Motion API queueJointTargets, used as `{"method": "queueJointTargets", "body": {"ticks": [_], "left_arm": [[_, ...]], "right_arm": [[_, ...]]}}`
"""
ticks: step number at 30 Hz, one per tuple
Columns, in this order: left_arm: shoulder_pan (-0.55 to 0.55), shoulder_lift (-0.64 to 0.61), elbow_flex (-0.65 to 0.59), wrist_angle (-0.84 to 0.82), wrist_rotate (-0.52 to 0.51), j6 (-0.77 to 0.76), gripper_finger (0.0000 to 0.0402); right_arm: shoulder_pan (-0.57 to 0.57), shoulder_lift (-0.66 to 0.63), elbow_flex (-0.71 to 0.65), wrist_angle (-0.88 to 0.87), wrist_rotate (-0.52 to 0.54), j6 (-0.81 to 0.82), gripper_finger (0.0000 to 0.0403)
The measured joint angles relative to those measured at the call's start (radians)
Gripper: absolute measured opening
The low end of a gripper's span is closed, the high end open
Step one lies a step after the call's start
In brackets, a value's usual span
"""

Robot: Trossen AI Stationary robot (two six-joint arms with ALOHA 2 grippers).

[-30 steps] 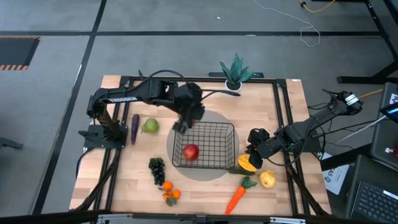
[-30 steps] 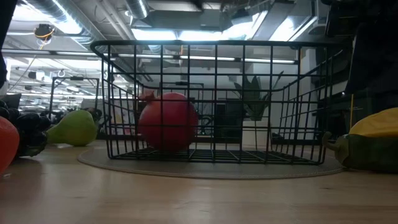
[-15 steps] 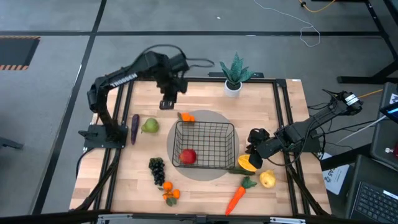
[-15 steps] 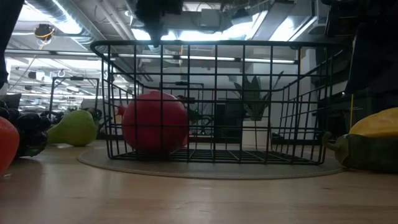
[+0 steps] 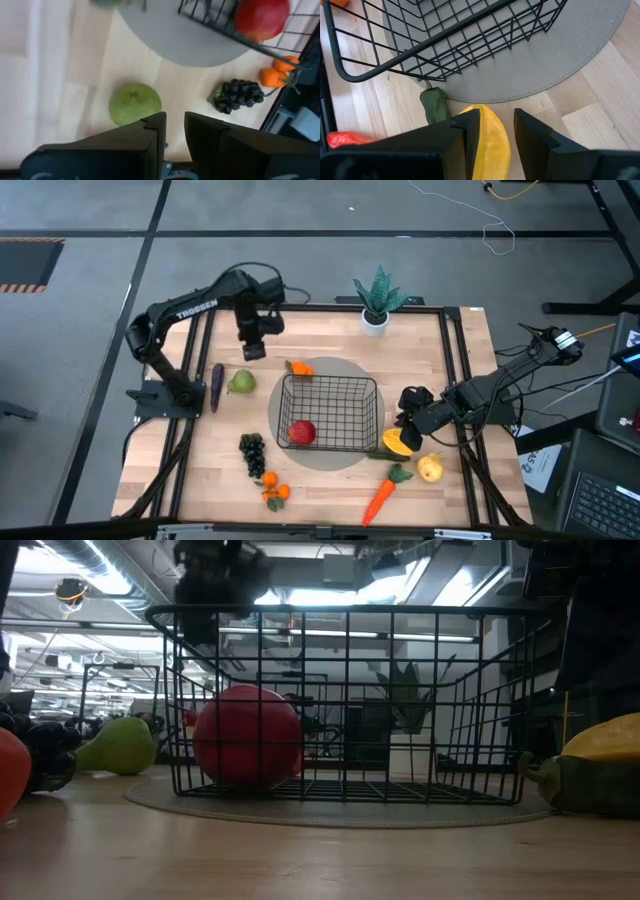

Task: Build produce basket
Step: Put the green pear into the black wire basket

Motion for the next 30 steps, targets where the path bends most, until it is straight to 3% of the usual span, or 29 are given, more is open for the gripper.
{"method": "queueJointTargets", "body": {"ticks": [6,10,15,21,25,30], "left_arm": [[-0.046,-0.077,-0.251,0.159,0.019,-0.153,0.0057],[-0.091,-0.116,-0.387,0.156,0.027,-0.298,0.0057],[-0.153,-0.211,-0.533,0.165,0.028,-0.413,0.0057],[-0.206,-0.325,-0.690,0.298,0.015,-0.561,0.0057],[-0.236,-0.352,-0.764,0.457,-0.055,-0.604,0.0057],[-0.251,-0.340,-0.788,0.506,-0.272,-0.736,0.0057]], "right_arm": [[0.000,0.000,0.000,0.000,0.000,0.000,0.0110],[0.000,0.000,0.000,0.000,0.000,0.000,0.0110],[0.000,0.000,0.000,-0.001,0.000,0.000,0.0110],[0.000,0.000,0.000,-0.001,0.002,0.000,0.0110],[0.000,0.000,0.000,-0.001,0.002,0.000,0.0110],[0.000,0.000,0.000,0.000,0.002,0.000,0.0110]]}}
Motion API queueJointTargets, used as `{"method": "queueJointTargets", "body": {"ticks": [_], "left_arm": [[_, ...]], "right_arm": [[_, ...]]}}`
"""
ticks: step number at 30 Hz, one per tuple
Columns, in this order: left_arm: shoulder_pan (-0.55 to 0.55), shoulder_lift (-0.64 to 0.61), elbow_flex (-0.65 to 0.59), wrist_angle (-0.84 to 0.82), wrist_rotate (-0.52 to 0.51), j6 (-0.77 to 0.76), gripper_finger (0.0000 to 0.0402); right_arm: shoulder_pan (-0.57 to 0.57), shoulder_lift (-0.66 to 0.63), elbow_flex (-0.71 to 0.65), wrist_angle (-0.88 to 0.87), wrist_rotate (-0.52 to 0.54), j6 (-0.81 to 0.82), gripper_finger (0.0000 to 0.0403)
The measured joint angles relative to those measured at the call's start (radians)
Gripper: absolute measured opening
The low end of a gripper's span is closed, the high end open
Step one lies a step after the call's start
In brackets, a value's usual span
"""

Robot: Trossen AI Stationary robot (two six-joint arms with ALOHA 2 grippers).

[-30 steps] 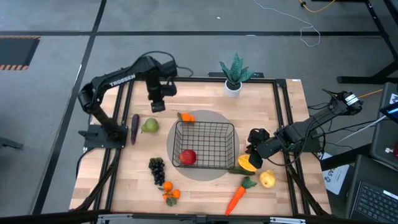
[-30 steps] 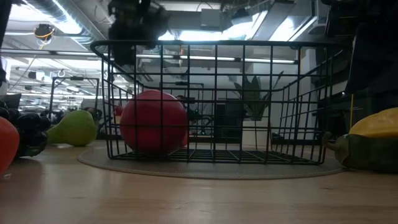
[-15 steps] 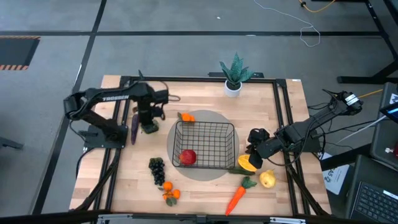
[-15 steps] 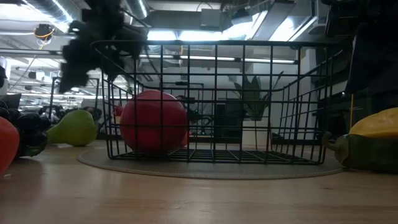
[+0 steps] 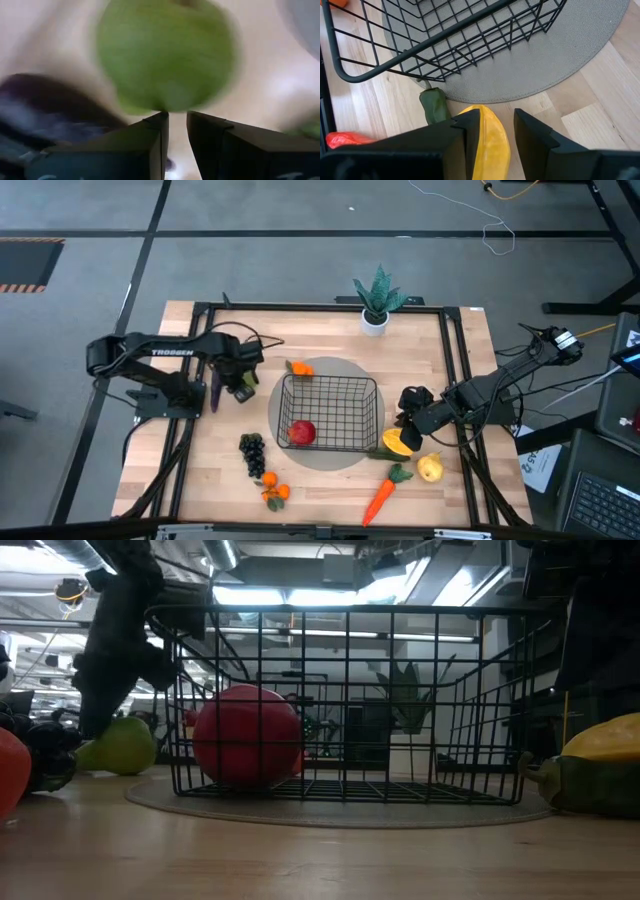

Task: Build produce basket
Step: Put the green pear into the black wire basket

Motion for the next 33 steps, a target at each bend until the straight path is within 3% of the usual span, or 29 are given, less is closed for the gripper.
{"method": "queueJointTargets", "body": {"ticks": [4,8,19,26,33], "left_arm": [[0.001,0.009,0.000,0.006,-0.116,-0.057,0.0057],[0.001,0.009,0.000,0.057,-0.130,-0.061,0.0057],[0.001,0.009,0.000,0.418,-0.300,0.038,0.0057],[-0.001,0.009,0.000,0.328,-0.192,-0.053,0.0057],[-0.044,0.009,-0.021,0.281,-0.206,-0.220,0.0057]], "right_arm": [[0.000,0.000,0.000,0.000,0.000,0.000,0.0110],[0.000,0.000,0.000,0.000,0.000,0.000,0.0110],[0.000,0.000,0.000,0.000,0.023,0.000,0.0110],[0.000,0.000,0.000,0.000,0.023,0.000,0.0110],[0.000,0.000,0.000,0.000,0.024,-0.003,0.0110]]}}
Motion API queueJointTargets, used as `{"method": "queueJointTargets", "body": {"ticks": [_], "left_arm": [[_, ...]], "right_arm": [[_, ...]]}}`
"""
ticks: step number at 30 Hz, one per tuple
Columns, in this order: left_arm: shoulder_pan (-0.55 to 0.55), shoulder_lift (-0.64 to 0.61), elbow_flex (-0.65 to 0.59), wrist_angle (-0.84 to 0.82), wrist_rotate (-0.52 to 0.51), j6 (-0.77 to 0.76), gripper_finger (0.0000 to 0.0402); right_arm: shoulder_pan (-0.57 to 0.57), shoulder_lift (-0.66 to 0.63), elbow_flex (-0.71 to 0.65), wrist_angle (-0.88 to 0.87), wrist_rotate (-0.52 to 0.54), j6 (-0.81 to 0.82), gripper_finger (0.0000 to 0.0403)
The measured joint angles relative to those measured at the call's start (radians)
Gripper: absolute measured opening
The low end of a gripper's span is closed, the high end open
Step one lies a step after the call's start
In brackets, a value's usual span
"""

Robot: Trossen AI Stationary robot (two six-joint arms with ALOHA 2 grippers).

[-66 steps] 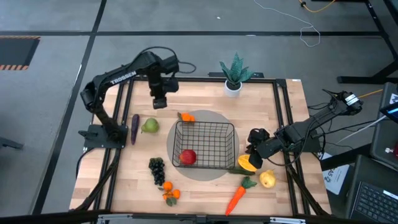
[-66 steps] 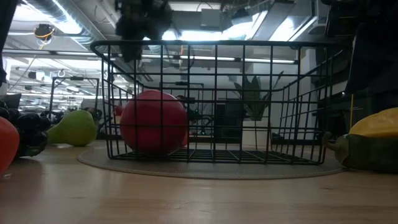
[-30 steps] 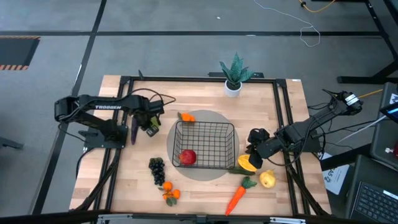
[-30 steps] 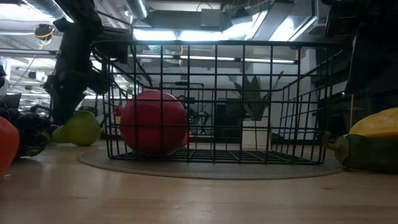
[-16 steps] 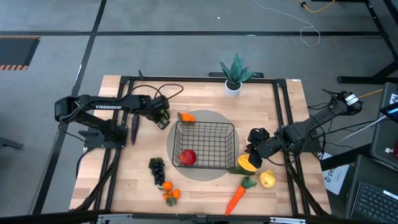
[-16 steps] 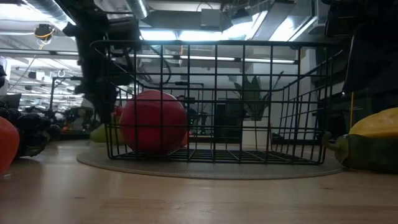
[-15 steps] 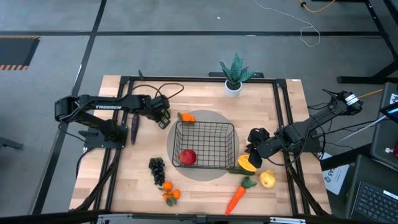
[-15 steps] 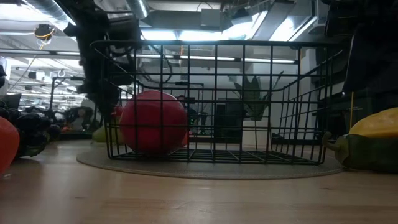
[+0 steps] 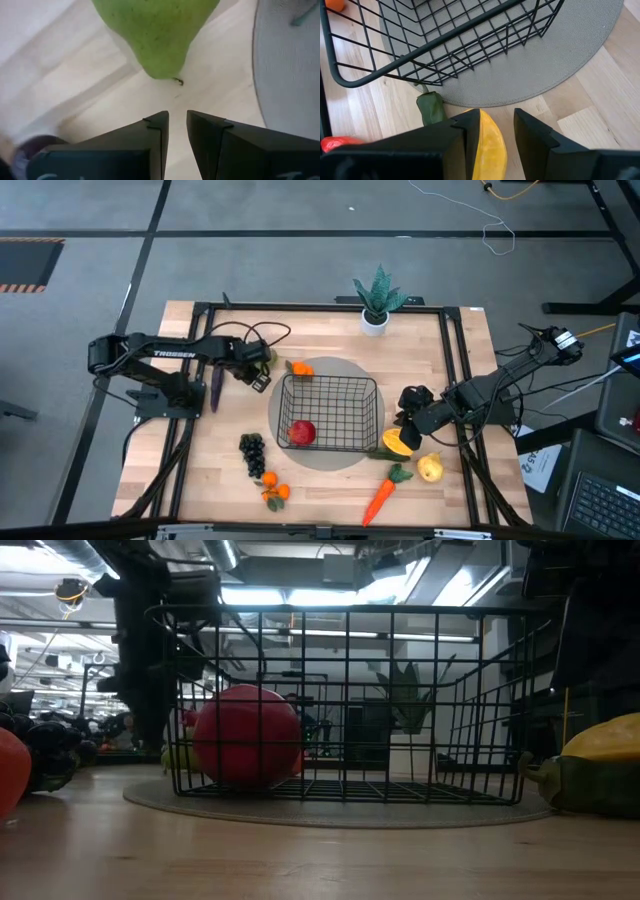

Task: Build produce basket
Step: Put the green pear into the black wire basket

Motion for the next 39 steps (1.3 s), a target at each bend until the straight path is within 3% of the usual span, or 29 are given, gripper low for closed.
{"method": "queueJointTargets", "body": {"ticks": [15,25,31,39], "left_arm": [[-0.052,0.000,-0.145,0.286,-0.083,-0.159,0.0057],[-0.052,0.000,-0.154,0.291,-0.090,-0.176,0.0057],[-0.051,0.000,-0.154,0.291,-0.147,-0.210,0.0057],[-0.054,0.008,-0.154,0.291,-0.122,-0.245,0.0057]], "right_arm": [[0.000,0.000,0.000,0.000,0.019,0.000,0.0110],[0.000,0.000,0.000,0.000,0.027,0.000,0.0110],[0.000,0.000,0.000,0.000,0.027,0.000,0.0110],[0.000,0.000,0.000,0.000,0.027,0.000,0.0110]]}}
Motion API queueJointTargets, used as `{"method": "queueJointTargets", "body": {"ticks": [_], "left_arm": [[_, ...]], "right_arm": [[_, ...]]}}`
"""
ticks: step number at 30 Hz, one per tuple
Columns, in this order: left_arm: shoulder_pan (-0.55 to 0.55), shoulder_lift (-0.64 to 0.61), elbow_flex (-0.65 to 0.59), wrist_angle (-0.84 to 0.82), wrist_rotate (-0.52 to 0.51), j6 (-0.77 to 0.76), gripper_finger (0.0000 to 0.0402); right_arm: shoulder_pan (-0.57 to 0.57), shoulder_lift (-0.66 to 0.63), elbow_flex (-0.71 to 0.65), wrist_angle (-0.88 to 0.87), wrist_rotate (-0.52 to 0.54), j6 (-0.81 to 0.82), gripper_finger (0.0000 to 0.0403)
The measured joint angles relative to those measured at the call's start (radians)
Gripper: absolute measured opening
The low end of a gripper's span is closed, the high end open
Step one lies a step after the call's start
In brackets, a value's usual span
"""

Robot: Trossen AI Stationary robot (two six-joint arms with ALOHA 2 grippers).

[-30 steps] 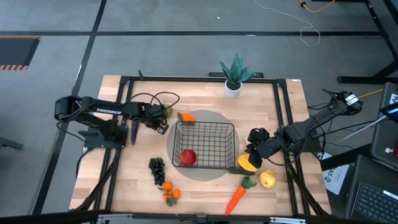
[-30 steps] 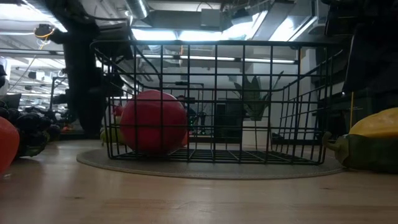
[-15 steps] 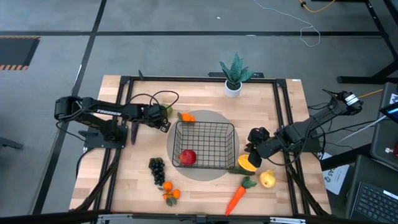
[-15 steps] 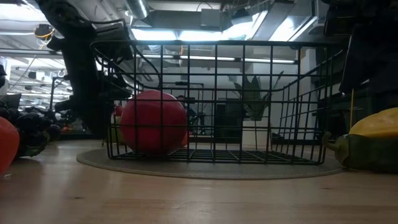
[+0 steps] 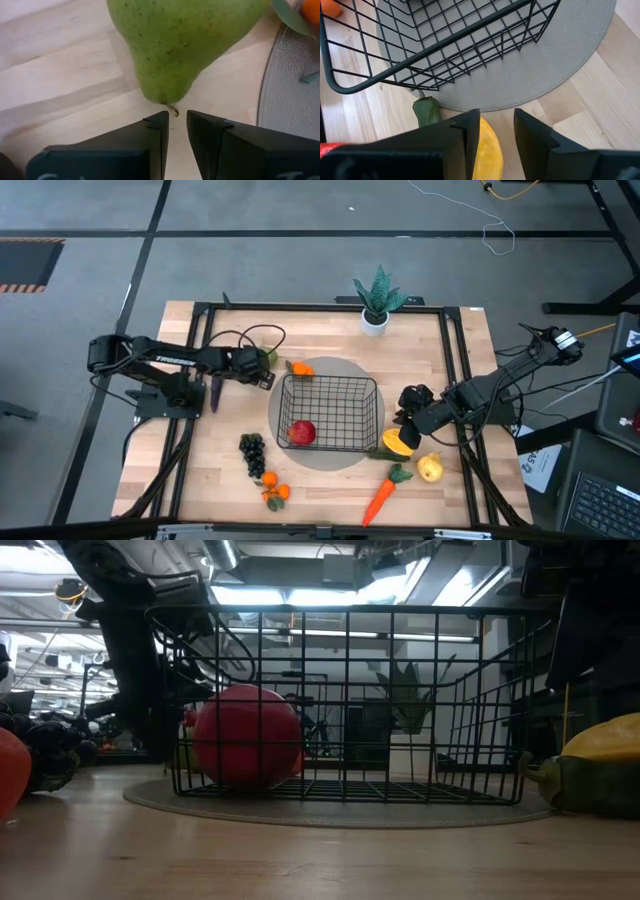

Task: Build produce basket
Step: Put the green pear into the black wire basket

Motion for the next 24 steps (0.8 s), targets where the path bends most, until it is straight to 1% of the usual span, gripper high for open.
{"method": "queueJointTargets", "body": {"ticks": [10,15,17,20,24], "left_arm": [[-0.007,0.104,0.005,0.023,-0.025,-0.003,0.0057],[-0.006,0.077,0.000,0.028,-0.020,-0.002,0.0057],[-0.006,0.062,-0.003,0.033,-0.042,0.013,0.0057],[-0.006,0.055,-0.001,0.032,-0.104,0.044,0.0057],[-0.002,0.055,-0.001,0.026,-0.103,0.058,0.0057]], "right_arm": [[0.000,0.000,0.000,0.001,0.000,0.003,0.0110],[0.000,0.000,0.000,0.000,0.000,0.003,0.0110],[0.000,0.000,0.000,0.000,0.000,0.003,0.0110],[0.000,0.000,0.000,0.000,0.000,0.003,0.0110],[0.000,0.000,0.000,0.000,0.000,0.003,0.0110]]}}
